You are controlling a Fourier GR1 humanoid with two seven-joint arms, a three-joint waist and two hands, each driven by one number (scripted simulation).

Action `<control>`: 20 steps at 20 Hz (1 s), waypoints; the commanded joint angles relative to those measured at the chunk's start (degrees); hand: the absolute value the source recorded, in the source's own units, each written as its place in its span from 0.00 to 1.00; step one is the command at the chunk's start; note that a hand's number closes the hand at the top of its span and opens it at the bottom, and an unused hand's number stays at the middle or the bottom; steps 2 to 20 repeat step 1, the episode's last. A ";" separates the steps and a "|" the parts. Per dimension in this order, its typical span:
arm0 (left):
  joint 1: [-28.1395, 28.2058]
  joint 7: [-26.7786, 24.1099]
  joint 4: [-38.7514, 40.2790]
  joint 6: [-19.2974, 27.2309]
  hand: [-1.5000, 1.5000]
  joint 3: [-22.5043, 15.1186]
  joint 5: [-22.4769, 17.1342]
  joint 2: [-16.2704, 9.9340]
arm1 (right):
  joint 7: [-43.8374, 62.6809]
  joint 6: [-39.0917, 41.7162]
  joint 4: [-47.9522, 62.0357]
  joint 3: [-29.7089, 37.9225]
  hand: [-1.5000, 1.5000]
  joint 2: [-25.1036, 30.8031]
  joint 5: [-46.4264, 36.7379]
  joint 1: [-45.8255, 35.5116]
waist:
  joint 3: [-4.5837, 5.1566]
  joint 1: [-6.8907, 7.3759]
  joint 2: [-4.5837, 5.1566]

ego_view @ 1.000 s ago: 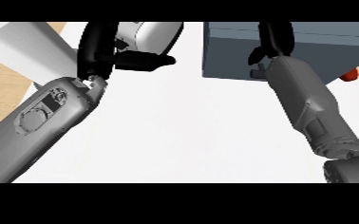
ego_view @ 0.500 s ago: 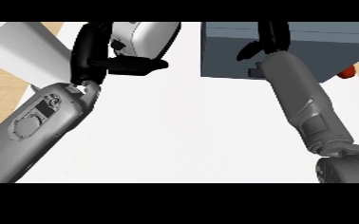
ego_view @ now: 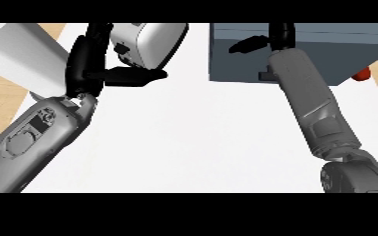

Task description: Pick up the can, place it into the drawer and close the drawer

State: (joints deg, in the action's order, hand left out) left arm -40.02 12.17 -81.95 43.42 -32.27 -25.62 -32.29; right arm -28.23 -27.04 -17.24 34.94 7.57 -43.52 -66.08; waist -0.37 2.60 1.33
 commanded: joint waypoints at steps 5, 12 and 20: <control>1.76 1.08 -3.41 0.19 0.00 1.15 0.13 -0.79 | 0.85 1.31 -0.67 3.93 0.00 -0.13 5.20 -4.18 | 0.29 0.69 -0.63; 1.76 1.08 -3.41 0.19 0.00 1.15 0.13 -0.79 | 0.85 1.31 -0.67 3.93 0.00 -0.13 5.20 -4.18 | 0.29 0.69 -0.63; 1.76 1.08 -3.41 0.19 0.00 1.15 0.13 -0.79 | 0.85 1.31 -0.67 3.93 0.00 -0.13 5.20 -4.18 | 0.29 0.69 -0.63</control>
